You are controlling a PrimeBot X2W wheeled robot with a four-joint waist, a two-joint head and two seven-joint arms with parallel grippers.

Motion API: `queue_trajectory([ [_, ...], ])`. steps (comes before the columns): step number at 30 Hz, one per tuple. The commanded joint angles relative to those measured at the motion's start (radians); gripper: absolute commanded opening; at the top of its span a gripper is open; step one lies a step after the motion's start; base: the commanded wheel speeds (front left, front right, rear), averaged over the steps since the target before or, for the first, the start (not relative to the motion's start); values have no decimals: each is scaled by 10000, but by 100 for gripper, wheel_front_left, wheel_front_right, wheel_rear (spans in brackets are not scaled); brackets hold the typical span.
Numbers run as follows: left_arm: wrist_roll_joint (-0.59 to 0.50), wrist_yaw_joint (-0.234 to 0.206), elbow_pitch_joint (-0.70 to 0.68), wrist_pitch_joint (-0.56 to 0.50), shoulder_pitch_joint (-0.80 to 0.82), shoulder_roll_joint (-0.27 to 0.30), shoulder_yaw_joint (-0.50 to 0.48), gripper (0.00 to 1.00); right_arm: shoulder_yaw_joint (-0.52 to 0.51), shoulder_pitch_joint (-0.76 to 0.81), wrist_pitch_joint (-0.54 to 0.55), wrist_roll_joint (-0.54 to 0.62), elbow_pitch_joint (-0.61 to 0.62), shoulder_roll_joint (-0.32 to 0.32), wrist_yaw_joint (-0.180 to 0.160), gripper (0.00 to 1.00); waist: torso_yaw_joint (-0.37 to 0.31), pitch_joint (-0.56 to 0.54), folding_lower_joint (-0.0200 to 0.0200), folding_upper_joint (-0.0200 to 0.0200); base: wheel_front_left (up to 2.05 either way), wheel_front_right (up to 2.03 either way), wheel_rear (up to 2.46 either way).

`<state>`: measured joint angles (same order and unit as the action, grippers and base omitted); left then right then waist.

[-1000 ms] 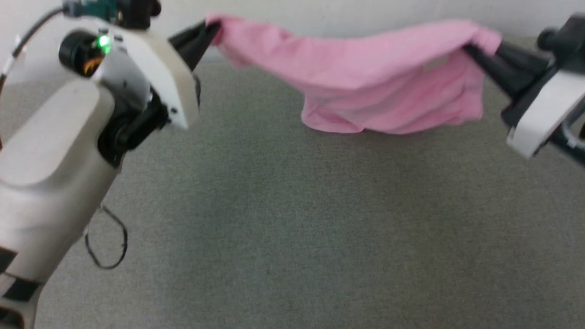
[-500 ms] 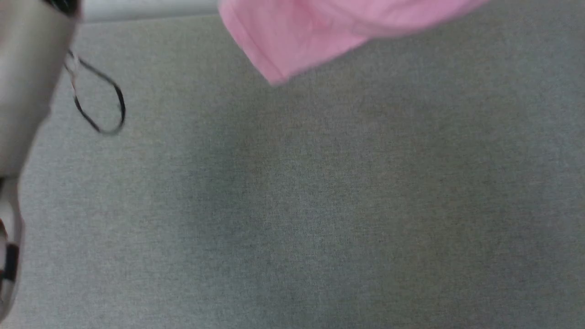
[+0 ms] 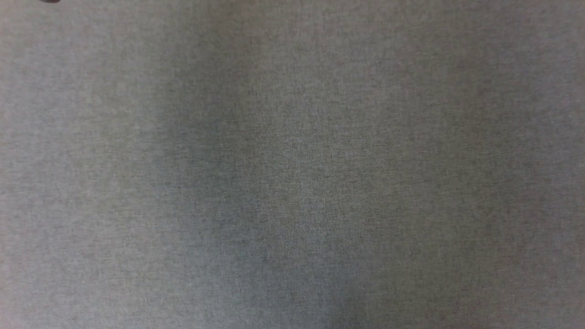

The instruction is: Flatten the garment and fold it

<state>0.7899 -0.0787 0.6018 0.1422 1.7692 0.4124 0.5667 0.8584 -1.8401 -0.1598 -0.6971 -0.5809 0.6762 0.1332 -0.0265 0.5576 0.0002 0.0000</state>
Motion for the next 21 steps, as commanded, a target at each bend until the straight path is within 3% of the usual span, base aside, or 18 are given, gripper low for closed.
queue_trajectory([
  [1,-105,55,145,128,31,34,-42,0,166,-55,-91,-21,-150,-30,-25,0,11,655,-2,0,0,0,0],
  [7,31,259,504,705,-1006,63,-46,0,1148,692,-700,-234,-231,-217,-25,0,-22,630,-2,0,0,0,0],
  [13,166,412,105,1080,-3650,668,-105,0,2245,2599,-994,-341,392,-58,-25,0,-147,218,-2,0,0,0,0],
  [21,-28,-310,-1977,1191,-8614,1034,-927,0,2772,5848,-1016,-373,2099,598,-25,0,-113,-932,-2,0,0,0,0],
])
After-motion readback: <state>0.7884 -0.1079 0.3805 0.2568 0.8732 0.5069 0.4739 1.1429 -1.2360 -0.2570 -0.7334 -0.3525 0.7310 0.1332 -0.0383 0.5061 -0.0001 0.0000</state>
